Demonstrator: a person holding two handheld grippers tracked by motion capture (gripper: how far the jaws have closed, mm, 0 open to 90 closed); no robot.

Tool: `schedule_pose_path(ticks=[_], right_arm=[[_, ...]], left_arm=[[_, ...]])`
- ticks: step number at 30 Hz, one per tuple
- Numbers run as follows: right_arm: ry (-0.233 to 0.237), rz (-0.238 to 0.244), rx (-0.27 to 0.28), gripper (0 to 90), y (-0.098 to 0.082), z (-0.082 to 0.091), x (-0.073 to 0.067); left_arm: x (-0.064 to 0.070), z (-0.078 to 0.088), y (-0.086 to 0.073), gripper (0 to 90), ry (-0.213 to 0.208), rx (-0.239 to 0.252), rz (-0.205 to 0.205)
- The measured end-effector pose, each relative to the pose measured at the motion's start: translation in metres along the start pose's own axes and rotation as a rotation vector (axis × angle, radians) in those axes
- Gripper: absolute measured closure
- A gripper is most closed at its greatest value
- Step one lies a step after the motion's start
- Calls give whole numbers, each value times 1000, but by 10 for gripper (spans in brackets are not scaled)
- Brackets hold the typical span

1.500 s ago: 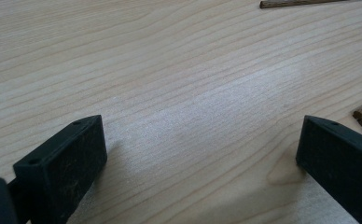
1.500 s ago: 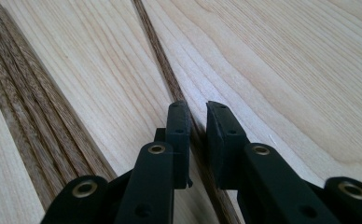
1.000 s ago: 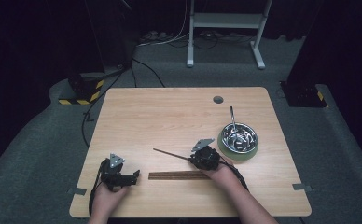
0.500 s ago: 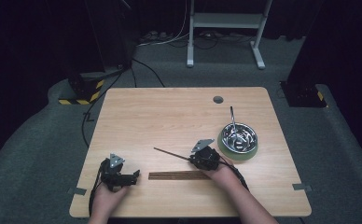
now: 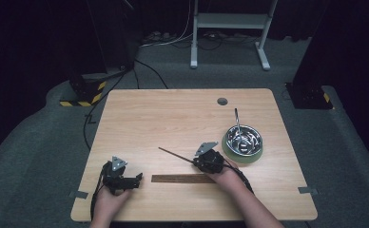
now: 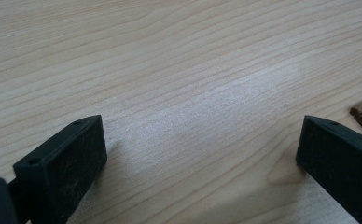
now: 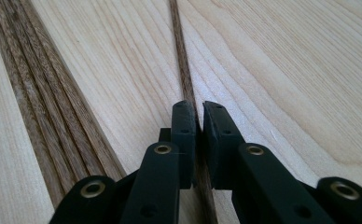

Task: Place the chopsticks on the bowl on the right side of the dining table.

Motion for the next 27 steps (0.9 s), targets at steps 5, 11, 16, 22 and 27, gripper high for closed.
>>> schedule_pose_path(ticks=[5,11,16,22,27], right_arm=[[-5,1,-3,835,0,0,0],[-7,6,-4,837,0,0,1],[-19,13,-6,837,1,0,2],[-25,24,0,837,3,1,2],[-27,23,5,837,4,4,3]], left_arm=[[0,0,0,16,0,1,2],[0,0,0,16,0,1,1],[0,0,0,16,0,0,0],[0,0,0,16,0,1,1],[0,0,0,16,0,1,1]])
Point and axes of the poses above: each handheld gripper's, and its own axes: z roughly backward along the jaws, y roughly out of its top, x roughly to its right, the point moved 10 cm from there along -z, roughly forward along the jaws, and after that the axes turned 12 degrees about -x, right-handed, at the moved point
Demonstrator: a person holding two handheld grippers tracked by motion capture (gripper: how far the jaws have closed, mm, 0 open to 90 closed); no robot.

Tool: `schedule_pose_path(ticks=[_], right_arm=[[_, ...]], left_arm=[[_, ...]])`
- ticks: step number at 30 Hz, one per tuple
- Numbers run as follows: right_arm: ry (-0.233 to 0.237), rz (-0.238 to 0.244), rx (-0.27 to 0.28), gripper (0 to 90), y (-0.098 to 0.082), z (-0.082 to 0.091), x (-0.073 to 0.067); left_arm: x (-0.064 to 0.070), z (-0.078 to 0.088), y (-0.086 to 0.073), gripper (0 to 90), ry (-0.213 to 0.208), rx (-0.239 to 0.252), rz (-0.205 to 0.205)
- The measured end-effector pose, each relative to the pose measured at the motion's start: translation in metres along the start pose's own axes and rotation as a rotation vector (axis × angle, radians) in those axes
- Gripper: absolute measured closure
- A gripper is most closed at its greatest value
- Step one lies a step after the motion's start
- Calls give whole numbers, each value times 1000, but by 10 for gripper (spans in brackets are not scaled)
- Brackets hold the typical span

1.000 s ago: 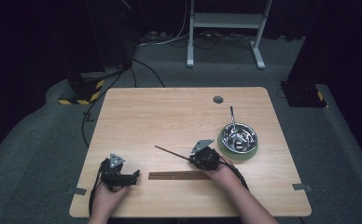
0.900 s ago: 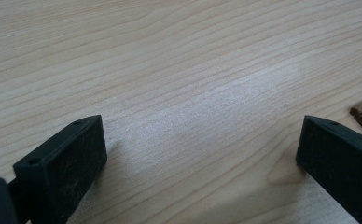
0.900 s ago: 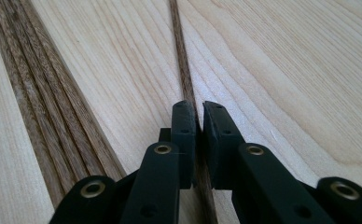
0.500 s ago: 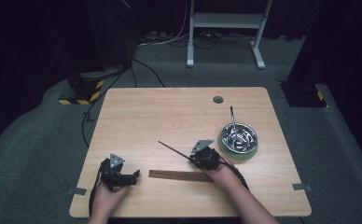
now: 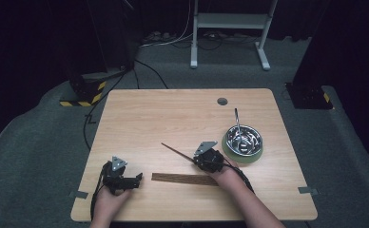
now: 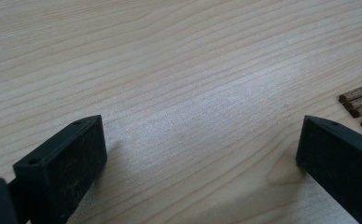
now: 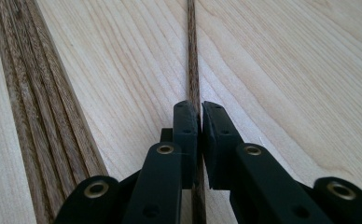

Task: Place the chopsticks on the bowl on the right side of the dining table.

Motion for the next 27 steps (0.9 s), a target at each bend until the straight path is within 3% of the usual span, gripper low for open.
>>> schedule_pose_path(ticks=[27], right_arm=[[-6,-17,30,840,1,20,4]], left_arm=[[-1,0,-1,18,2,-5,-8]])
Point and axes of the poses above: each handheld gripper's, and its own axes: z roughly backward along the jaws, y roughly out of its top, x roughly to its right, the point moved 10 cm from there along -z, roughly forward along the jaws, and after that the axes turned 12 degrees about -x, right-handed, at the moved point
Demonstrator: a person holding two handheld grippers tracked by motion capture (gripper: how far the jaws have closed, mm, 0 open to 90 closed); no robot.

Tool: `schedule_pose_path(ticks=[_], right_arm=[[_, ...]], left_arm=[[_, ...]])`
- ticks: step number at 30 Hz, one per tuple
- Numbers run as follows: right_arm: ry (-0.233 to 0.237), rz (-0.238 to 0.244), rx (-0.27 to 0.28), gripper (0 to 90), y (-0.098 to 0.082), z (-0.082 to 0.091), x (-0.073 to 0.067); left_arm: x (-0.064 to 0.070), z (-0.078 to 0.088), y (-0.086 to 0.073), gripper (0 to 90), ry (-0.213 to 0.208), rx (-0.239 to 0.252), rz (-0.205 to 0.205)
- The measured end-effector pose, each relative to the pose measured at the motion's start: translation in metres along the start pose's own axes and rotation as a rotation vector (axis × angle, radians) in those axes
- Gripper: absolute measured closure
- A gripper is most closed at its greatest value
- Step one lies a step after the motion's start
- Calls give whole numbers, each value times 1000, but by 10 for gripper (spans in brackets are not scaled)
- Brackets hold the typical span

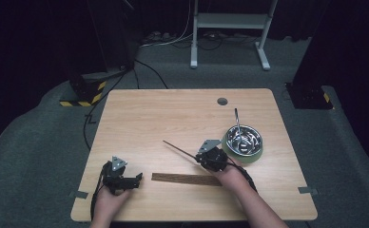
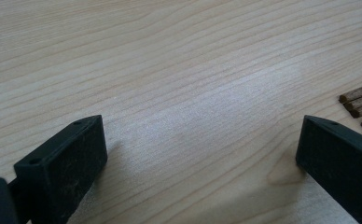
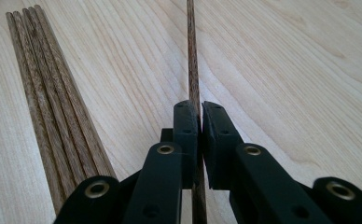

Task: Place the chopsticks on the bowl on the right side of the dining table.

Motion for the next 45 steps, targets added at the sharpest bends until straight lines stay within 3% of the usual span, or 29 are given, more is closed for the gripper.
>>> schedule_pose_path(ticks=[11,35,45], right_arm=[[-23,-8,10,840,-8,20,5],[-85,-46,-2,840,-37,54,33],[-132,-62,0,840,-48,70,52]], left_arm=[[0,0,0,20,-1,1,-8],[1,0,0,22,-2,6,2],[1,0,1,22,-3,6,2]])
Point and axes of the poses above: each handheld gripper's, and its own axes: z roughly backward along the jaws, y roughly out of its top, x roughly to its right, the point moved 10 cm from there along -z, roughly forward along the jaws, and after that the axes turned 12 degrees about -x, right-handed, at the moved point
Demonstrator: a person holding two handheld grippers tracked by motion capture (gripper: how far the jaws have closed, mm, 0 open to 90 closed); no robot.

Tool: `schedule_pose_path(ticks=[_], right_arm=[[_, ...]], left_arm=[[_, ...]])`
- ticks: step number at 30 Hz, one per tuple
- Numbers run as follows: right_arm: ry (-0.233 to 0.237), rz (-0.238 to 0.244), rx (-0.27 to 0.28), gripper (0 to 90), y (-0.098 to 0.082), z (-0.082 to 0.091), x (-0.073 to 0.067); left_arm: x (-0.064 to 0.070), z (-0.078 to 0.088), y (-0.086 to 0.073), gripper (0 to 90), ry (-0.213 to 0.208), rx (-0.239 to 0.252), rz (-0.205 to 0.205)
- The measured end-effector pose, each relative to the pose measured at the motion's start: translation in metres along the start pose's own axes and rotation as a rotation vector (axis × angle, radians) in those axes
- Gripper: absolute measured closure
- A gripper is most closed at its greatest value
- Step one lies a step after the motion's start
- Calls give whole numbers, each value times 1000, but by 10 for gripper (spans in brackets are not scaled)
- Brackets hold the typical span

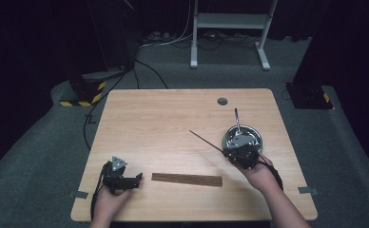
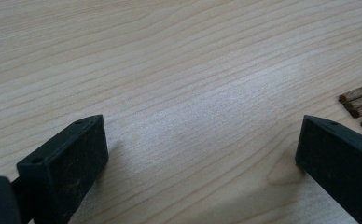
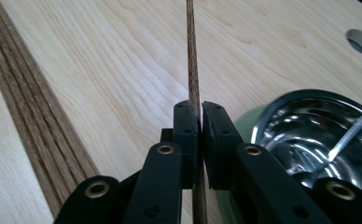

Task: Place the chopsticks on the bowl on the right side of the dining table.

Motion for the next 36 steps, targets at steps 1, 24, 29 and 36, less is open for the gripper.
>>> schedule_pose_path(ticks=[1,24,29,36], right_arm=[[-6,-6,2,840,-1,2,3],[-65,-85,-17,840,-25,11,48],[-71,-110,-31,840,-29,11,58],[-71,-132,-41,840,-32,8,67]], left_arm=[[0,0,0,22,0,0,1],[0,0,-1,26,2,-5,-12],[0,0,0,26,1,-4,-14],[-1,1,-1,26,2,-13,-22]])
Point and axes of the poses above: each handheld gripper's, and its own axes: z roughly backward along the jaws, y roughly out of its top, x roughly to its right, the point moved 10 cm from there along -z, roughly forward along the jaws, and after that the axes turned 12 degrees about -x, right-handed, at the moved point
